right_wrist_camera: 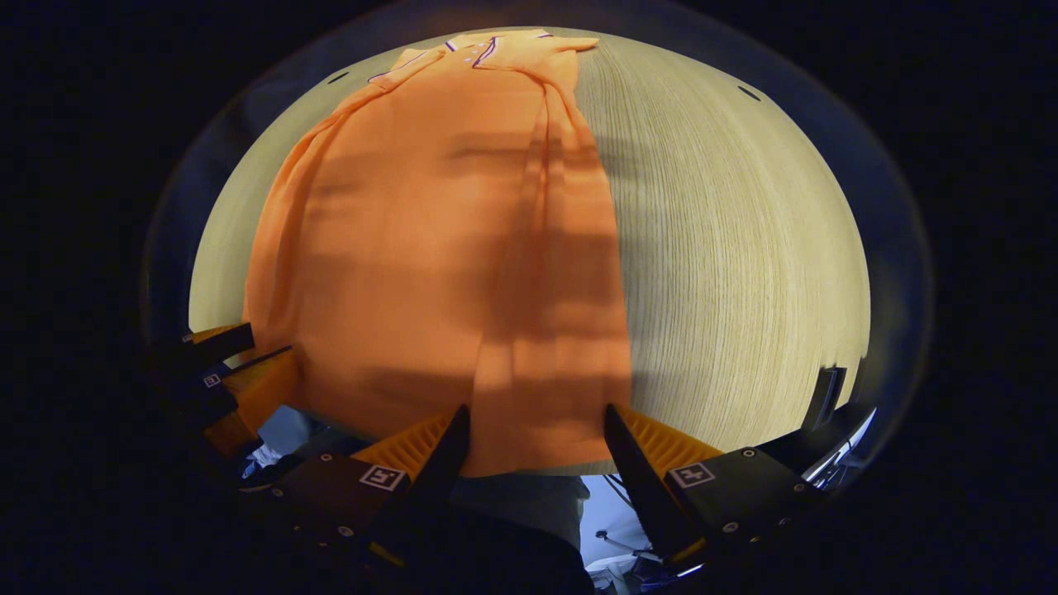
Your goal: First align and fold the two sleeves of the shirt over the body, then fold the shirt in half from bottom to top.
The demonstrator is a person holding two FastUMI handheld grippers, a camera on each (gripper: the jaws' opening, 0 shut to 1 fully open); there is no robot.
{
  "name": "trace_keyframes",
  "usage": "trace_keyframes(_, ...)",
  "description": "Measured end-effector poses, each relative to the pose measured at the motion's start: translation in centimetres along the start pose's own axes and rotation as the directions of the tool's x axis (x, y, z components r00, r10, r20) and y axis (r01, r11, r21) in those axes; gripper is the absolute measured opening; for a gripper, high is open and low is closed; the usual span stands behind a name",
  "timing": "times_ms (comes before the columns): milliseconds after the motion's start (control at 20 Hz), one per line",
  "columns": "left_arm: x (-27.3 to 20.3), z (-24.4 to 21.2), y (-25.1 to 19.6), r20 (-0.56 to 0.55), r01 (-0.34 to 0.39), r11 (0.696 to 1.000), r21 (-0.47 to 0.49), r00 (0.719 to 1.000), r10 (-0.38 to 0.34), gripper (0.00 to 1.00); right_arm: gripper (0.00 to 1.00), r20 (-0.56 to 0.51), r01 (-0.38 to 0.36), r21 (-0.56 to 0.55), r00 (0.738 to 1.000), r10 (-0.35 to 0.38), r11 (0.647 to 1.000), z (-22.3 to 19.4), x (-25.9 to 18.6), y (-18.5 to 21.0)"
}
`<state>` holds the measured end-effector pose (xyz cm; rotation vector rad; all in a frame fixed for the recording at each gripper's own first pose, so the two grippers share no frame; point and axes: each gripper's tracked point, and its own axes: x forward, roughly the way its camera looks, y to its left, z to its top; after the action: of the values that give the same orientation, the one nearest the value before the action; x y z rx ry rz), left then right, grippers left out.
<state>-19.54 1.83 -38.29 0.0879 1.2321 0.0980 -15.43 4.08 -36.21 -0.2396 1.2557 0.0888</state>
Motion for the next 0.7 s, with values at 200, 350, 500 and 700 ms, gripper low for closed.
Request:
trace_keyframes(200, -0.1, 0.1, -0.4, 0.006, 0.006, 1.000, 0.012, 1.000, -0.006, 0.98, 0.89, 0.008, -0.003, -0.013, 1.000, 0.003, 1.000, 0.1, 0.0, 0.7)
trace_keyframes(350, 0.2, 1.1, -1.1, 0.035, 0.028, 0.999, 0.023, 0.999, -0.028, 0.63, 0.50, 0.024, -0.012, -0.041, 1.000, 0.013, 0.999, 0.2, -0.1, 1.7)
trace_keyframes(500, 0.8, 1.8, -2.9, 0.054, 0.097, 0.995, 0.021, 0.994, -0.098, 0.04, 0.12, 0.072, -0.053, -0.043, 0.996, 0.056, 0.998, 0.9, 0.1, 2.0)
trace_keyframes(700, 0.6, 1.7, -2.7, 0.040, 0.136, 0.990, -0.029, 0.990, -0.135, 0.01, 0.01, 0.095, -0.119, 0.014, 0.989, 0.117, 0.993, 0.9, 0.0, 2.0)
